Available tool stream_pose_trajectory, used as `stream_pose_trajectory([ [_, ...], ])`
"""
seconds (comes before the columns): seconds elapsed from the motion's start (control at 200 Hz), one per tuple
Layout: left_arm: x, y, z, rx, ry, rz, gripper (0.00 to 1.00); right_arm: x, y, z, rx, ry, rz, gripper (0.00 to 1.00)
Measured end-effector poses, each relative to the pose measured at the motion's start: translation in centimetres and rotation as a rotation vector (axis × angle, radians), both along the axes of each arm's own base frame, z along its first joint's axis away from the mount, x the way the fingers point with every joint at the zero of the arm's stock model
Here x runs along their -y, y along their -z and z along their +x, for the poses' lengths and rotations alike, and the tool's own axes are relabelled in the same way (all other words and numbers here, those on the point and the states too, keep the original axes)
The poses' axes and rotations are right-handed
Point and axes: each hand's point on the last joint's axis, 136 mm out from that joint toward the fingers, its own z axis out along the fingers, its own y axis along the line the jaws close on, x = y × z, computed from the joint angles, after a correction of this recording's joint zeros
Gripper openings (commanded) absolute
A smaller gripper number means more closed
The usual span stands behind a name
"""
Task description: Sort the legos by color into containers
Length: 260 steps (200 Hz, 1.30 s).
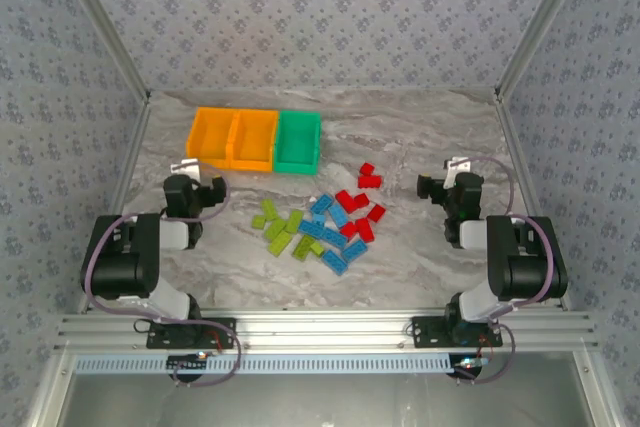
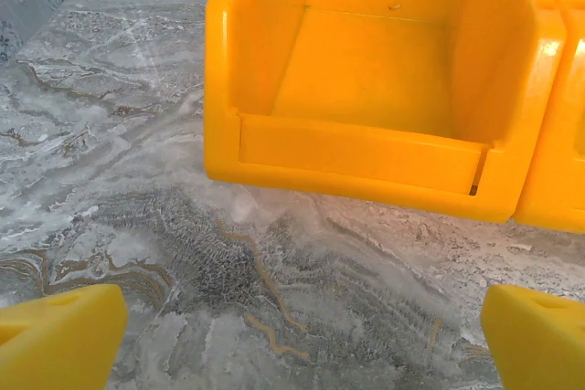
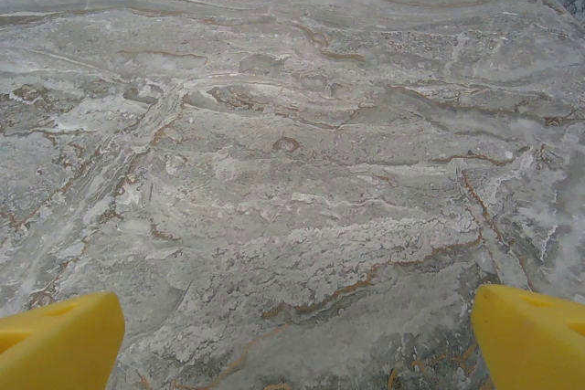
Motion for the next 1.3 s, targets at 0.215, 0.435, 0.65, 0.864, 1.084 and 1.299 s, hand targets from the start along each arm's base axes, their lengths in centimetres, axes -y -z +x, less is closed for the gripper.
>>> stream_pose_trajectory([
  [0.215, 0.0, 0.0, 0.0, 0.000, 0.000, 0.000, 0.99, 0.0, 0.0, 0.0, 0.000, 0.000, 0.000, 1.00],
  [0.435, 0.0, 0.0, 0.0, 0.000, 0.000, 0.000, 0.99, -0.1, 0.0, 0.0, 0.000, -0.009, 0.005, 1.00],
  [0.65, 0.0, 0.0, 0.0, 0.000, 0.000, 0.001, 0.99, 0.1, -0.5, -0.4, -0.013, 0.004, 0.001, 1.00],
  [0.864, -0.4, -2.3, -0.7, 0.030, -0.044, 0.029, 0.99, 0.8, -9.8, -3.2, 0.078, 0.150, 0.135, 1.00],
  [1.084, -0.8, -12.4, -1.9, 0.083, -0.207, -0.168, 0.99, -3.7, -18.7, -7.9, 0.036, 0.084, 0.416, 1.00],
  [1.299, 7.0, -14.5, -3.7, -0.127, -0.019, -0.384, 0.99, -14.5, -12.1, -13.2, -0.449, -0.190, 0.505, 1.00],
])
